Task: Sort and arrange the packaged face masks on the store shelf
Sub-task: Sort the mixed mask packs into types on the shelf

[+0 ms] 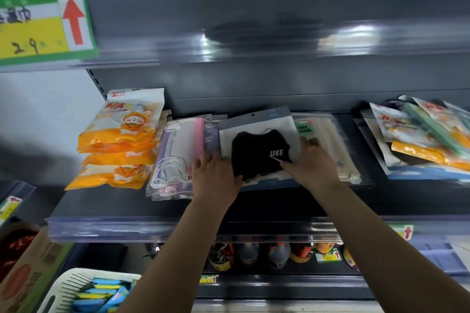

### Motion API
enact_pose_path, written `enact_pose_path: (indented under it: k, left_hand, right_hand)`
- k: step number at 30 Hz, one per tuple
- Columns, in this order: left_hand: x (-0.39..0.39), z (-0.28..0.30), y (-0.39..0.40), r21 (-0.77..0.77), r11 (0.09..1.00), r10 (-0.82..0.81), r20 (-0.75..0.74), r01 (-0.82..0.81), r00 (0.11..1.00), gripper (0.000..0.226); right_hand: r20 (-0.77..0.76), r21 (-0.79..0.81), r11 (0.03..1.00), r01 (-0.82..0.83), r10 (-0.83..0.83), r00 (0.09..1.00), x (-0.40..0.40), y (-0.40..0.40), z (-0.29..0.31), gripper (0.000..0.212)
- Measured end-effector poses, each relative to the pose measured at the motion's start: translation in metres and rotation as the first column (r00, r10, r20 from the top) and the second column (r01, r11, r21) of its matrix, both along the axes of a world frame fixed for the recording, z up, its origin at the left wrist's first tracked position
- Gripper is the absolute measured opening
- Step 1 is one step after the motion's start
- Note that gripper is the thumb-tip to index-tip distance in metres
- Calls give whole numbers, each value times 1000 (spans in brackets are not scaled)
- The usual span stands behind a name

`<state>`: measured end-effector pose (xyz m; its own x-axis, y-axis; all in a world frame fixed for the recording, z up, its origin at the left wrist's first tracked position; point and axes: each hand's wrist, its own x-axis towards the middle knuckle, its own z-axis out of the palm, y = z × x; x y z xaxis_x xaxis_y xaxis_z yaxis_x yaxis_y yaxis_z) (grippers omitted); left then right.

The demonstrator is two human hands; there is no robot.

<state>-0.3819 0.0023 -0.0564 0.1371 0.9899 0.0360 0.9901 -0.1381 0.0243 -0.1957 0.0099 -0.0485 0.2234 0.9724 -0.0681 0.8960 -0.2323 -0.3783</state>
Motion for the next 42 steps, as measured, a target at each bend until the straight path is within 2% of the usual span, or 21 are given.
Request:
enact_pose_path:
  k: [5, 7, 11, 16, 21, 27, 36, 42]
  left_hand:
    - [-4, 2, -4, 45, 997, -70, 41, 68, 997, 37]
    - [-3, 6, -5, 64, 992, -114, 61, 110, 992, 39]
    - [12, 15, -4, 87, 967, -247, 74, 241, 966, 49]
    - [49, 17, -2, 99, 884, -462, 44, 456, 886, 49]
    - [97, 17, -11, 105, 800, -597, 57, 590, 800, 45]
    - [161, 23, -27, 128, 735, -676, 67, 665, 734, 54]
    - [267, 31, -45, 167, 718, -689, 38, 675, 724, 54]
    - [330, 30, -63, 164, 734, -675, 72, 659, 734, 58]
  right_hand:
    - [227, 37, 999, -33, 24, 974, -9, -9, 1, 60]
    - [295, 64, 996, -60, 39, 955, -9, -19, 5, 61]
    - [409, 104, 983, -151, 96, 908, -4, -43, 17, 50]
    - [500, -15, 992, -121, 113, 858, 12, -69, 26, 50]
    - [538, -68, 998, 14, 25, 842, 44, -99, 31, 46]
    - [556, -37, 992, 117, -77, 828, 94, -128, 36, 50]
    - [600, -1, 989, 151, -120, 791, 195, -150, 41, 48]
    - [616, 12, 987, 159, -133, 776, 256, -169, 44, 49]
